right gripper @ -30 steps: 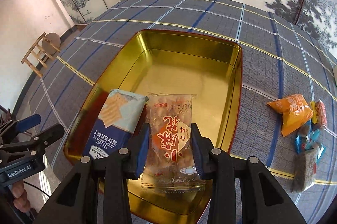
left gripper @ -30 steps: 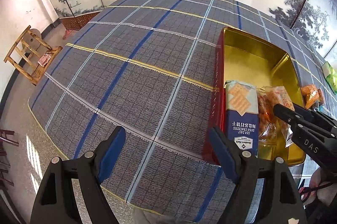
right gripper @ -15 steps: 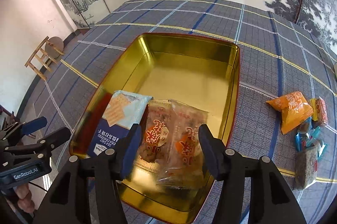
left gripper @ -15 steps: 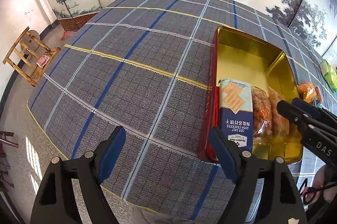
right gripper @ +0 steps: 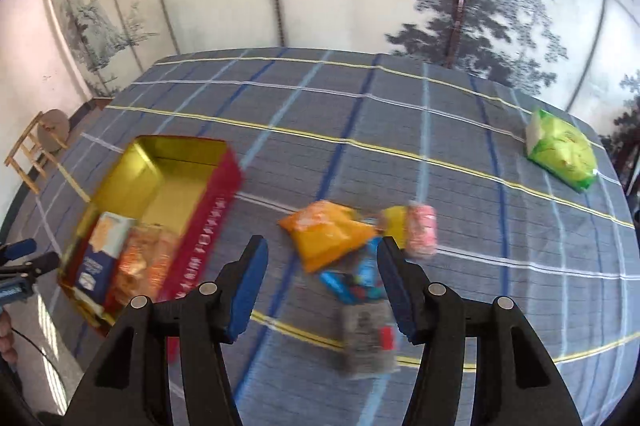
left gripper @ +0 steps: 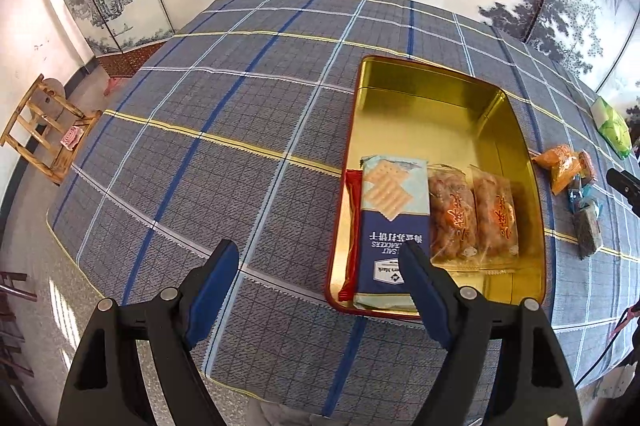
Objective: Organize snacks
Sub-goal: 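Open the right tool and withdraw both tools toward the loose snacks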
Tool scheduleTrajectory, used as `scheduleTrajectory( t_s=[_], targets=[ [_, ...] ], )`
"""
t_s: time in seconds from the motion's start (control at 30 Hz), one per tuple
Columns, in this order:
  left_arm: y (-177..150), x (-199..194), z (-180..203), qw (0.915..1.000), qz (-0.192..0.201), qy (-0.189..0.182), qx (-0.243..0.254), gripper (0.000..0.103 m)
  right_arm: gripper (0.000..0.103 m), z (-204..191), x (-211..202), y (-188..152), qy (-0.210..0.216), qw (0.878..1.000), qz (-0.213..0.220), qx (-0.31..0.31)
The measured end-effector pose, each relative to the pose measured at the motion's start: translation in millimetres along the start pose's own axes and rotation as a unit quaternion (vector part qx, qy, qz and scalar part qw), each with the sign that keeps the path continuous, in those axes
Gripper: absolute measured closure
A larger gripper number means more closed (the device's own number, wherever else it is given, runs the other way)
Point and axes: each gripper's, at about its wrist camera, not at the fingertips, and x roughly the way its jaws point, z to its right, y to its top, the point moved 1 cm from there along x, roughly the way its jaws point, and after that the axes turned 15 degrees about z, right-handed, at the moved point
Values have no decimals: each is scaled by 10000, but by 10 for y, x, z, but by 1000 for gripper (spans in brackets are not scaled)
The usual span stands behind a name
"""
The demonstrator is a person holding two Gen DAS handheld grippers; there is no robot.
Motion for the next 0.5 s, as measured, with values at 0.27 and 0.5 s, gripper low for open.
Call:
scheduleTrajectory(
  t_s=[0.27,0.5],
  targets=[
    [12,-24,287,9996,-60,-56,263,23,45,583,250,-289,233,9985,-464,-161],
    [33,-98,545,9987,-57,-110,489,22,49,568,398,-399,922,9923,-506,-648]
  ],
)
